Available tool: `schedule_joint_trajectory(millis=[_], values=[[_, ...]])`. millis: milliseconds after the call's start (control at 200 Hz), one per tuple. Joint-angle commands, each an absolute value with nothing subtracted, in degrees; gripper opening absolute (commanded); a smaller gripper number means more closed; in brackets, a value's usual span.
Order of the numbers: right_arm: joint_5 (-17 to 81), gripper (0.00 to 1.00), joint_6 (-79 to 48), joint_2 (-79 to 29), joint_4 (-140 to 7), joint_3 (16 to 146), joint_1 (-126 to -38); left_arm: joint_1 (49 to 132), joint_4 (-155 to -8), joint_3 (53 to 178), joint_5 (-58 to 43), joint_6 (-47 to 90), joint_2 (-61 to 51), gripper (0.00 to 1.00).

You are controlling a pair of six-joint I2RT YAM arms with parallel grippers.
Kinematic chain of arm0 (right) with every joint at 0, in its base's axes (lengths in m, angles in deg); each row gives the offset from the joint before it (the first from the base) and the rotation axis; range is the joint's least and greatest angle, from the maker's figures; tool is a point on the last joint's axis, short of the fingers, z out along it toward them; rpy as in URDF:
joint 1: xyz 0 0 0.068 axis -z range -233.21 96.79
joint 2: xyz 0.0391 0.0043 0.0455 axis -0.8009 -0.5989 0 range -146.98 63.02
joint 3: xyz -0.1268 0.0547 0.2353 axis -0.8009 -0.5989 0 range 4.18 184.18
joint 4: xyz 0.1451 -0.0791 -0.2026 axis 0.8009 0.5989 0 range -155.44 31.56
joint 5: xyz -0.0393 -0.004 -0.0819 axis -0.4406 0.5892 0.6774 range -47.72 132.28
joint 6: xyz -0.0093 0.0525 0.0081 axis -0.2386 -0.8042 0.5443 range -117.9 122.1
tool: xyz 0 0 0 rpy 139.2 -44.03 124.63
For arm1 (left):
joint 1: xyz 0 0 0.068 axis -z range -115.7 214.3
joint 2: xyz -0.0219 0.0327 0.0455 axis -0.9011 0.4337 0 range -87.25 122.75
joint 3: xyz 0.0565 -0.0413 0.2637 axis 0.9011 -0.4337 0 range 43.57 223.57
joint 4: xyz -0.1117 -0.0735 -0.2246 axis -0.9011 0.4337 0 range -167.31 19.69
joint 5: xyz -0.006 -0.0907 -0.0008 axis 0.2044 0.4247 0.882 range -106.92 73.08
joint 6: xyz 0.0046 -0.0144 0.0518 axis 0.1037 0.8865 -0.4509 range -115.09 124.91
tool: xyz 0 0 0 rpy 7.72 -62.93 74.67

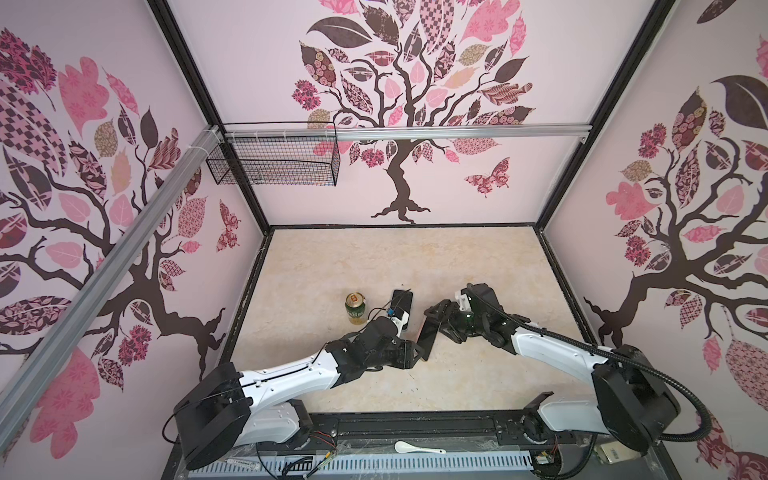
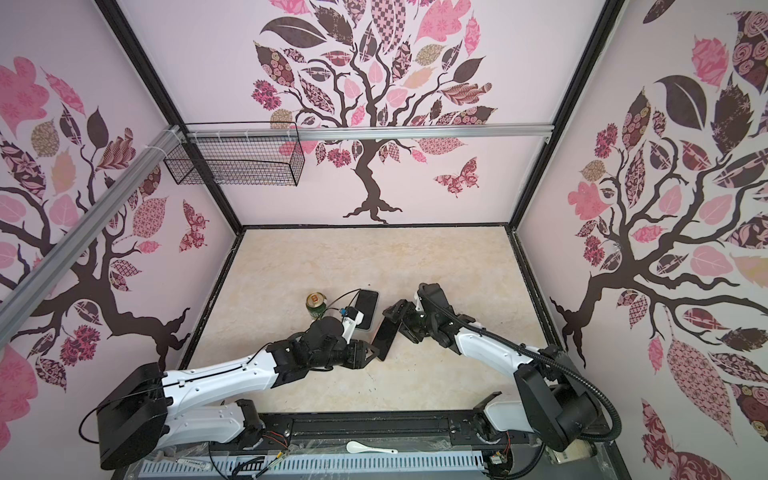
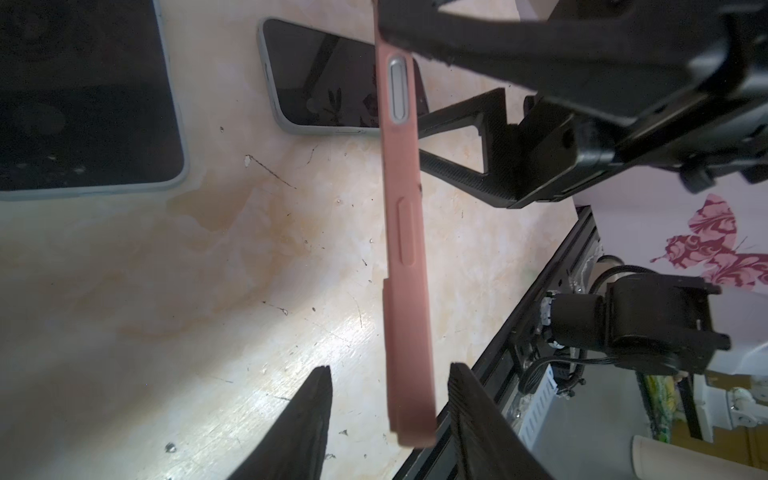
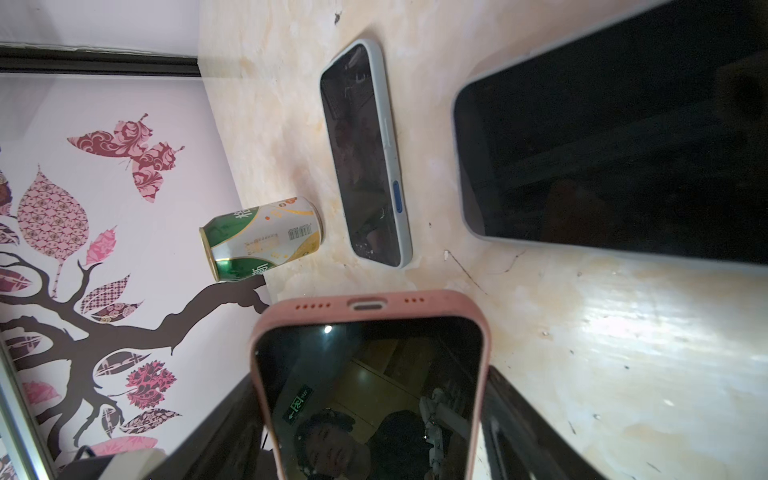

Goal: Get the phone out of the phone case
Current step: 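Grasp the pink case's long edge with the left gripper, then hold the phone with the left gripper while the right gripper releases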

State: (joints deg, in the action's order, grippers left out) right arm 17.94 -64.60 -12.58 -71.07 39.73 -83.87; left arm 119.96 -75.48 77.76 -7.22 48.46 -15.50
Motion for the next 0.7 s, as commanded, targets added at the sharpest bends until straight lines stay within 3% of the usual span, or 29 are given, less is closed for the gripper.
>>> schedule_joint_trajectory(millis=[0,145,695], values=[[16.62,0.53,-68.57,-9.47,-72.50,39.75,-84.04,120.27,-76.08,80.38,-7.10,48.11,-14.48,0.44],[16.92,0.53,-67.23,-9.44,-72.18,39.75,-84.00,120.20,-75.81,81.21,-6.91,47.71,-13.66,0.38],[16.96,0.53,-67.79,-9.32,-72.39,39.06,-83.97,120.28,-75.90,82.41,-7.50,47.11,-13.24,0.29]])
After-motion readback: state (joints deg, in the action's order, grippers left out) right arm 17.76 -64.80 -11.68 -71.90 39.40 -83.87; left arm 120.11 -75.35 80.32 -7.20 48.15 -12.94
